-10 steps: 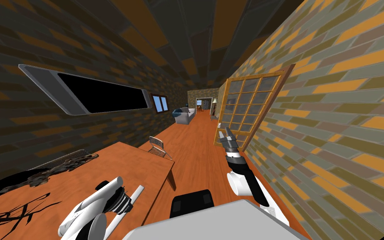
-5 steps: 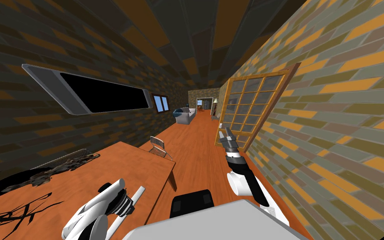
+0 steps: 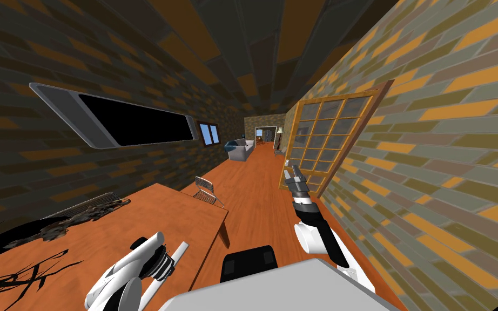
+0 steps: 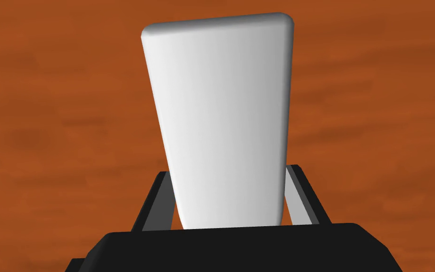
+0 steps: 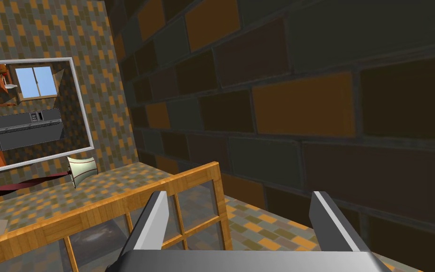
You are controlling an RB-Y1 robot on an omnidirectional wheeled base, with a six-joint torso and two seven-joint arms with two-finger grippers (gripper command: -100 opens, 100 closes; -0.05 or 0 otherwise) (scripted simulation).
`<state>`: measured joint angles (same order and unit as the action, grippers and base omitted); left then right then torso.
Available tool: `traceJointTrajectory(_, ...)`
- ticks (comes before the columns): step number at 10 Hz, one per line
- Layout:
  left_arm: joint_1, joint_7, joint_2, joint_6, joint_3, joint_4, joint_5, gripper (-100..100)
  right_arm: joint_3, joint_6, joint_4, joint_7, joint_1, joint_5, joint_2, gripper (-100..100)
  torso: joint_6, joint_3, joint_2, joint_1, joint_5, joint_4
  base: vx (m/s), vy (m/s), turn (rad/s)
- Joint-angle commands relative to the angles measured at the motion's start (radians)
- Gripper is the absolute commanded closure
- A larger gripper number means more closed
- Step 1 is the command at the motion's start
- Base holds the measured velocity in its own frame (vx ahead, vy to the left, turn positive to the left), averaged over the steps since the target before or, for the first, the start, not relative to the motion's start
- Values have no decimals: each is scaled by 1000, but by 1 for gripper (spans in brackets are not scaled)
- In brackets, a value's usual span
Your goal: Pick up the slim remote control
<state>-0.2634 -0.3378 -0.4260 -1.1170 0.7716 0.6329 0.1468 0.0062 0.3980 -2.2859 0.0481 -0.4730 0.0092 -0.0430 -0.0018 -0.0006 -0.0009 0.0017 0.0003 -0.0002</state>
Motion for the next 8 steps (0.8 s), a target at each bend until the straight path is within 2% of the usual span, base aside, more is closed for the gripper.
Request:
traceJointTrajectory(1, 0, 0, 0, 0, 0, 0, 0, 100, 0, 0, 0, 0, 0, 0, 0, 0, 0, 0, 0, 0, 0, 0, 0, 0, 0)
traceJointTrajectory(2, 0, 0, 0, 0, 0, 0, 0, 100, 0, 0, 0, 0, 0, 0, 0, 0, 0, 0, 0, 0, 0, 0, 0, 0, 0)
traceJointTrajectory(3, 0, 0, 0, 0, 0, 0, 0, 0, 0, 0, 0, 0, 0, 0, 0, 0, 0, 0, 0, 0, 0, 0, 0, 0, 0)
traceJointTrajectory(4, 3, 1, -6, -30, 8, 31, -1, 100, 0, 0, 0, 0, 0, 0, 0, 0, 0, 0, 0, 0, 0, 0, -17, -20, -46)
traceJointTrajectory(6, -6, 1, -24, -71, 21, 51, -5, 100, 0, 0, 0, 0, 0, 0, 0, 0, 0, 1, 2, -3, -1, 1, -35, -39, -40)
traceJointTrajectory(7, 1, -1, -13, -59, 16, 57, -4, 100, 0, 0, 0, 0, 0, 0, 0, 0, 0, 2, 3, -3, -2, 1, -20, -15, -4)
traceJointTrajectory(8, 1, -1, -15, -65, 17, 59, -4, 0, 0, 0, 0, 0, 0, 0, 0, 0, 0, 1, 2, -2, -1, 1, 0, 0, 0)
